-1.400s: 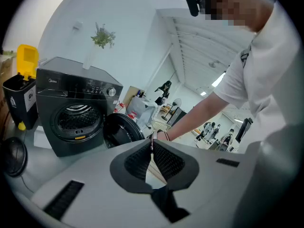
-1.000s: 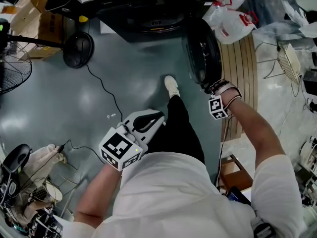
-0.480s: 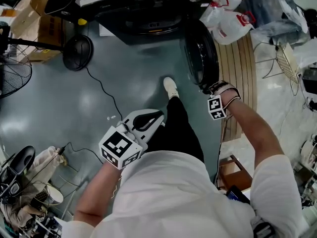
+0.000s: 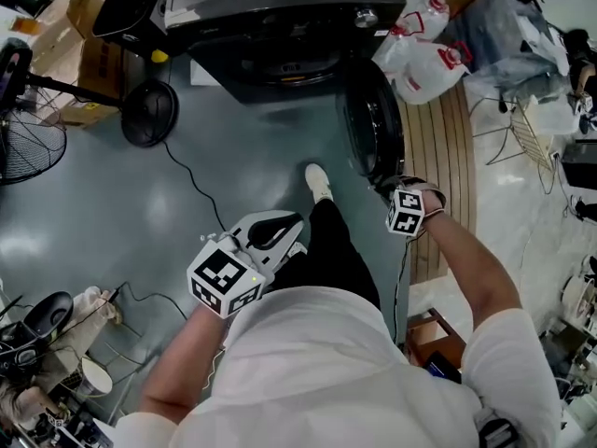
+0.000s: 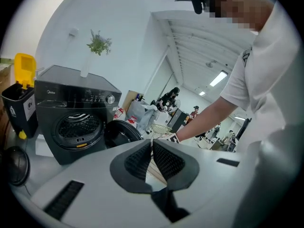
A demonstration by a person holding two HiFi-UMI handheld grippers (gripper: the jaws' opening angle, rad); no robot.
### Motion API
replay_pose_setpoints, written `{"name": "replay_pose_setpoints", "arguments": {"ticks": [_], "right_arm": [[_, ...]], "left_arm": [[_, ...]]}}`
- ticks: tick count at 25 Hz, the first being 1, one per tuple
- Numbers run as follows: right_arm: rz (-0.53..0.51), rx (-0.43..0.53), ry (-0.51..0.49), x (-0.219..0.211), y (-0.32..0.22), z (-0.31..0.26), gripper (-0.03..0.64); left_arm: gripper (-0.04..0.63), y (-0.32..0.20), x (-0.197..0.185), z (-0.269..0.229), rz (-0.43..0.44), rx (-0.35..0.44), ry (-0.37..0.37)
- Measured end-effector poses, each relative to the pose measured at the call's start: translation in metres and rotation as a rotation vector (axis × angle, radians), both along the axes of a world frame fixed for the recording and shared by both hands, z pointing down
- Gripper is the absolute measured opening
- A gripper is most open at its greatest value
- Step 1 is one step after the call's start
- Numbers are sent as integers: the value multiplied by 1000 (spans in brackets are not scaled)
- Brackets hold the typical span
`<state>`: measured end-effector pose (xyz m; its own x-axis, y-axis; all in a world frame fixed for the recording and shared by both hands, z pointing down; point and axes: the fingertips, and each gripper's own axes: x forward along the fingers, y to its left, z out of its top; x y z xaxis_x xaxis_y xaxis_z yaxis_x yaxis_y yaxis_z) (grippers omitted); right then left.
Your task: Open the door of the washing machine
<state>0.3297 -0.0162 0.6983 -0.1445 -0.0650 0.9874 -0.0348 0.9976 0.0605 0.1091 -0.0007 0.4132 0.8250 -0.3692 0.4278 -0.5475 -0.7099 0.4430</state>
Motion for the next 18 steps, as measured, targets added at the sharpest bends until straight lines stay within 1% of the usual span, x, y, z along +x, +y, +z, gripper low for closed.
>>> {"name": "replay_pose_setpoints", "arguments": {"ticks": [3,8,10,12,14,16,18], "right_arm": [[224,3,-194,-27,-6,-32,52],[506,63,-526,-65,-27,-102,24],[607,66,-650,-77,-29,-135,11],[674,63,-762,-89,-30,-169,10],[718,47,-888,-103,-30,-203,9],[768,11,-1032,-117,-29,-236,10],[811,-22,-1152,-127,-27,-265,9]], "left_arm": [[25,-3,-6,-5,-8,15,0],[25,-3,-15,-12,-26,48,5],[25,1,-18,-16,-30,56,3],[25,5,-23,-18,-34,61,-4],[25,10,-28,-19,-38,67,-8],[25,13,-33,-20,-49,73,-8],[25,17,-39,-24,-63,83,-5]]}}
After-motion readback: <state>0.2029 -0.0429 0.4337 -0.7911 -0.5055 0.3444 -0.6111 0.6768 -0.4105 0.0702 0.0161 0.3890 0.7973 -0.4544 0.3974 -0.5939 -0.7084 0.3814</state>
